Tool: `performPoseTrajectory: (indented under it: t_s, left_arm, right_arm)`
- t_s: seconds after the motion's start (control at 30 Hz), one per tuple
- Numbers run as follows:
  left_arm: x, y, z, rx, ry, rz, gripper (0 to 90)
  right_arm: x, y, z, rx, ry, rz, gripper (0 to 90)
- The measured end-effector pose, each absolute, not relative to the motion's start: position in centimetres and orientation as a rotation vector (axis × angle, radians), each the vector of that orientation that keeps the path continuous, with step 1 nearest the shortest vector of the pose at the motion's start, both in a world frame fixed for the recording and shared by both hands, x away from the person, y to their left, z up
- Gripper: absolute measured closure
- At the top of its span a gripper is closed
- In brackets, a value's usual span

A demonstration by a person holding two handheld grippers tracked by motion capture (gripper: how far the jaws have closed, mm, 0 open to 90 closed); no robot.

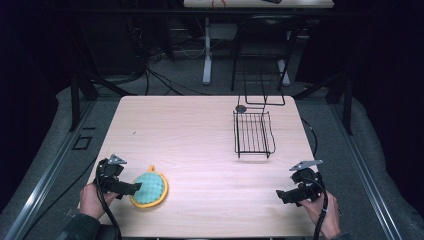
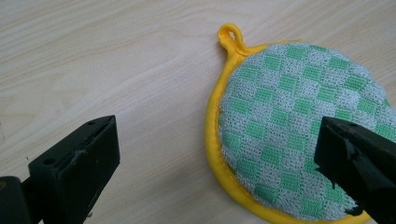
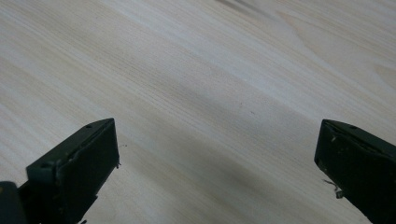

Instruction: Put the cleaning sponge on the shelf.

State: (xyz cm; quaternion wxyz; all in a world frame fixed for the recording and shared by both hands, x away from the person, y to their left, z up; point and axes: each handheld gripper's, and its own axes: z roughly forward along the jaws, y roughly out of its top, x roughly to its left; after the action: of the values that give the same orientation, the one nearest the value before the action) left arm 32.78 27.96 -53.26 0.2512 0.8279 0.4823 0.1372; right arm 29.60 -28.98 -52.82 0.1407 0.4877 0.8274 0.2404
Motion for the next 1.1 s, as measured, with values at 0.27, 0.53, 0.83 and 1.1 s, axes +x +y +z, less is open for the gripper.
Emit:
performPoseTrajectory:
  t_s: [0.27, 0.53, 0.83, 1.1]
  left_arm:
    - [33.0, 27.8, -53.2, 2.237, 1.308, 0.352, 0.3]
    - [34.0, 27.9, -53.2, 2.211, 1.326, 0.331, 0.3]
    - [35.2, 26.6, -54.2, 2.282, 1.310, 0.233, 12.8]
    - [35.1, 26.6, -54.7, 2.241, 1.314, 0.124, 41.8]
  right_arm:
    - [29.5, -29.0, -52.8, 1.400, 2.393, 0.704, 0.0]
    - [29.6, -28.8, -52.8, 1.382, 2.402, 0.708, 0.0]
    - [29.7, -28.7, -52.8, 1.389, 2.418, 0.705, 0.0]
    - [29.6, -28.6, -52.8, 1.377, 2.415, 0.704, 0.0]
